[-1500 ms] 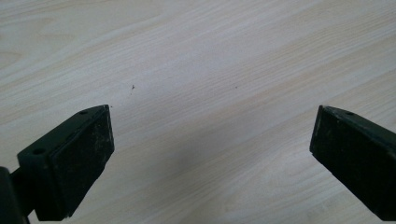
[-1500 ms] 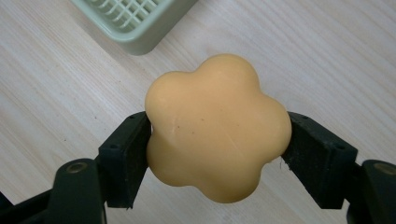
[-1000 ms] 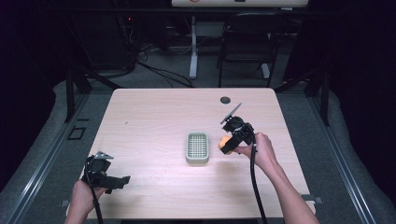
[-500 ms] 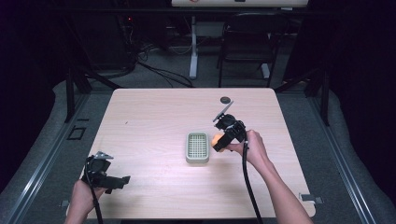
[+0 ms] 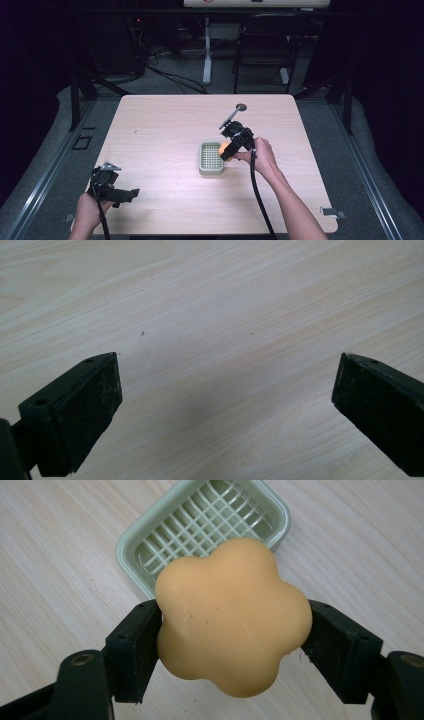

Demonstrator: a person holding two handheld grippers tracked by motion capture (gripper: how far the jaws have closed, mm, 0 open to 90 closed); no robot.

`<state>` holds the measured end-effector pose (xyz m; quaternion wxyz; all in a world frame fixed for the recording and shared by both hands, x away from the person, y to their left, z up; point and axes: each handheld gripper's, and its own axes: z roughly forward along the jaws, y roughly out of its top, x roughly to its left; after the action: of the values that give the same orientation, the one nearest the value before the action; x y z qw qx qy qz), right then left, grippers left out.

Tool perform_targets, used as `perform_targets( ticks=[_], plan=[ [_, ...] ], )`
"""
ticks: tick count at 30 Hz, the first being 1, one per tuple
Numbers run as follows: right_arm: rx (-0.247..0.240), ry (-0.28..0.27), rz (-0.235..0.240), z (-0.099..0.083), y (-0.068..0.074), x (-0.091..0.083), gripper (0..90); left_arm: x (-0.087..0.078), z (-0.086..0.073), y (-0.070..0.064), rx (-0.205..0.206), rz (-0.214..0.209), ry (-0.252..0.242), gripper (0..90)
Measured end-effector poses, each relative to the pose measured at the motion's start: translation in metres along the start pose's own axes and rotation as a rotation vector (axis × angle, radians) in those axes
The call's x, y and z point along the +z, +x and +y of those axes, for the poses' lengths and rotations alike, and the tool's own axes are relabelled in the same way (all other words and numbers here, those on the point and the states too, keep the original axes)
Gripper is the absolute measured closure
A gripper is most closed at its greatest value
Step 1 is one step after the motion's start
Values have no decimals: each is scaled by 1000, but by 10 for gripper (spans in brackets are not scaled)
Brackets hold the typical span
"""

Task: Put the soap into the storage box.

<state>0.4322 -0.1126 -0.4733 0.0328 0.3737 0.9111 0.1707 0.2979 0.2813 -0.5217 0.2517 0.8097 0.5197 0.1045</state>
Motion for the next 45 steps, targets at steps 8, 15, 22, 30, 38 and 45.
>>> perform_targets(
  ticks=[8,15,22,30,38,45],
  plan=[
    [-11,3,3,12,6,9,265,-1,0,0,1,-5,6,0],
    [-23,12,4,22,12,20,265,-1,0,0,2,-6,6,0],
    [-39,32,4,30,15,30,265,-1,0,0,3,-7,7,0],
    [-27,38,5,35,18,44,265,0,0,0,0,-6,3,0],
    [-19,45,-5,37,18,52,265,0,0,1,3,-7,6,0],
    [-13,49,-10,38,19,59,264,0,0,0,3,-7,4,0]
  ],
)
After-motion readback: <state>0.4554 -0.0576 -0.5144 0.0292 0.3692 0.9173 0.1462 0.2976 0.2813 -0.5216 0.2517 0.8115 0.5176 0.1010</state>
